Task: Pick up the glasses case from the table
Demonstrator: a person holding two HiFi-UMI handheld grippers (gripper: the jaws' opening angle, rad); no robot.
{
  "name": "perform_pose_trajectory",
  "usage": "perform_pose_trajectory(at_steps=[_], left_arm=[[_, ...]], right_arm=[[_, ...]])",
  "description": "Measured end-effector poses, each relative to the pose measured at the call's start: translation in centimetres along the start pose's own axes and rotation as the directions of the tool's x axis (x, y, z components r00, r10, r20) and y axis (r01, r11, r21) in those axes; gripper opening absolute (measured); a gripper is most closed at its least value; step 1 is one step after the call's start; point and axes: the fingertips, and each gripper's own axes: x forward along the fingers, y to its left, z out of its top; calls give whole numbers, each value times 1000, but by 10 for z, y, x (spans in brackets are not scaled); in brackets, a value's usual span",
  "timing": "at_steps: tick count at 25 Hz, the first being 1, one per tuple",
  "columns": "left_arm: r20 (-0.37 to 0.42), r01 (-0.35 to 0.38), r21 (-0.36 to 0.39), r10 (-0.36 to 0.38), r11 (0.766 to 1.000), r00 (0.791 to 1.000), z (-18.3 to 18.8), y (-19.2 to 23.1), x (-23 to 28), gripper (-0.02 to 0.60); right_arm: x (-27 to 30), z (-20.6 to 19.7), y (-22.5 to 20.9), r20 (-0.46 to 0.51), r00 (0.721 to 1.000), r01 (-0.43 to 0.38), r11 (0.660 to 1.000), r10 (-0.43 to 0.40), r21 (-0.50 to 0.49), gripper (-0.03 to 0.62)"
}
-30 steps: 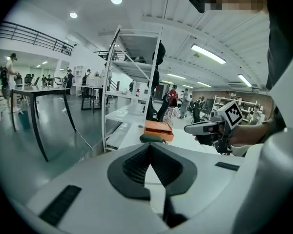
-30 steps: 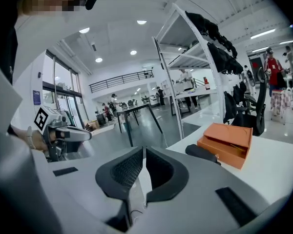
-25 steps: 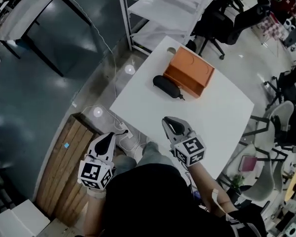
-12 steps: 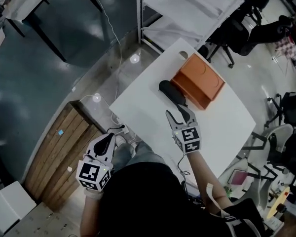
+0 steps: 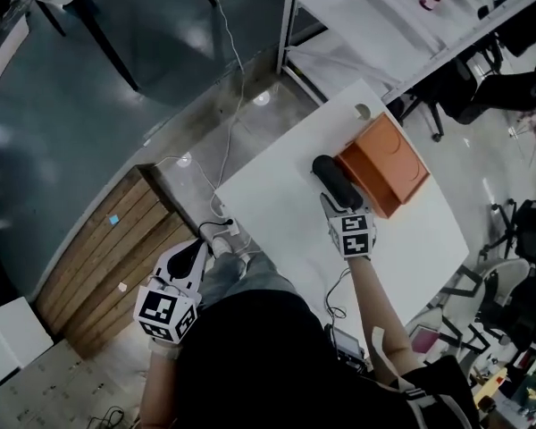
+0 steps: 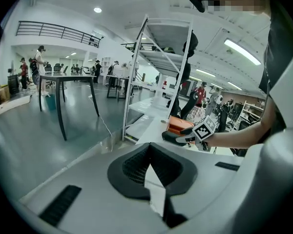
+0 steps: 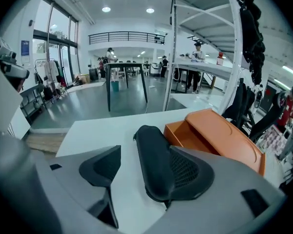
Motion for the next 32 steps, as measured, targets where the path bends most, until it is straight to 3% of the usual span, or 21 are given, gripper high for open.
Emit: perform_pose_trajectory(at_steps=[13,19,25,32], left_arm=[[-27,-54,-48,52,997,998,-12,27,-6,18],[-35,-58,-61,56,996,998,-16,33,-8,18],[-34,-60,-69,58,996,998,-22,37,-14,18],[-26,-66,-80,64,995,998,-26,41,-23,18]], right_arm=[[46,-11,-14,-163,985,33,988,-57,-148,353],[54,-17,-14,-209,972,52,964,-109,-262,360],[61,-20,-14,-255,964,12,973,-73,-231,365],[60,-19,-14,-253,964,20,967,-86,-255,356]])
